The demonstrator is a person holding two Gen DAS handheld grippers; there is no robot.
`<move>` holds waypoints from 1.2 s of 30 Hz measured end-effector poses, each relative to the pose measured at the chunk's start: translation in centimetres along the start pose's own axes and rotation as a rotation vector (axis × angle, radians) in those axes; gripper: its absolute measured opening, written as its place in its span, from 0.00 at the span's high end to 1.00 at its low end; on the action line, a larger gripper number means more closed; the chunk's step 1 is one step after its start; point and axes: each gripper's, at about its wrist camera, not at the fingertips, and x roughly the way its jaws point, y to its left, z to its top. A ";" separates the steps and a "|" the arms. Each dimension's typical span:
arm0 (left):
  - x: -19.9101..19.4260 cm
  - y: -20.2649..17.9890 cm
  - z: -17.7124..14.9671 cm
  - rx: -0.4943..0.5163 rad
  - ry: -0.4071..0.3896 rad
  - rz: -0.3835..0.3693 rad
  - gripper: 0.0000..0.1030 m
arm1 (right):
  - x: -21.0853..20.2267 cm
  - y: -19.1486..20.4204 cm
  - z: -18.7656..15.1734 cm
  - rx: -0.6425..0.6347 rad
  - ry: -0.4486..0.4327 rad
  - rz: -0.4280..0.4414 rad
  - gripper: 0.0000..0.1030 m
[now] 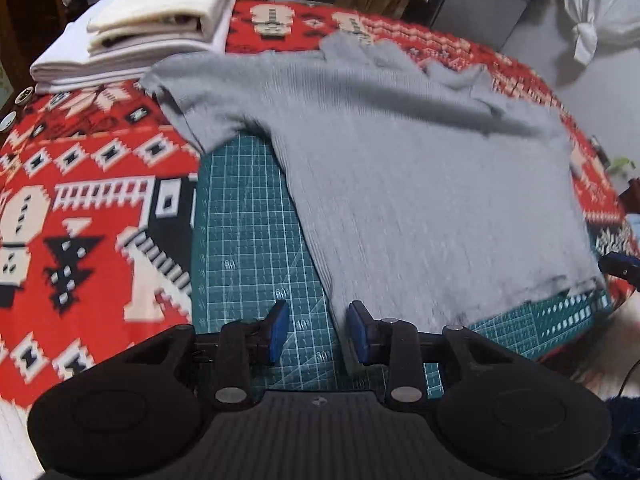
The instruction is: Fold clothes
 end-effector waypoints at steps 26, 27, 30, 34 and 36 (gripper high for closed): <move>-2.2 1.4 -3.6 0.012 0.039 0.092 0.98 | -2.2 -1.2 -2.8 0.063 0.100 -0.010 0.97; -2.3 1.5 -3.9 0.010 0.039 0.092 0.98 | -2.3 -1.3 -3.0 0.068 0.100 -0.009 0.97; -2.4 1.5 -4.0 0.013 0.034 0.094 0.98 | -2.5 -1.4 -3.3 0.072 0.101 -0.013 0.97; -2.9 1.2 -4.0 0.029 0.037 0.099 0.98 | -3.1 -1.1 -3.5 0.055 0.111 -0.011 0.97; -3.1 1.2 -4.2 0.037 0.043 0.099 0.98 | -3.2 -1.2 -3.6 0.060 0.116 -0.005 0.97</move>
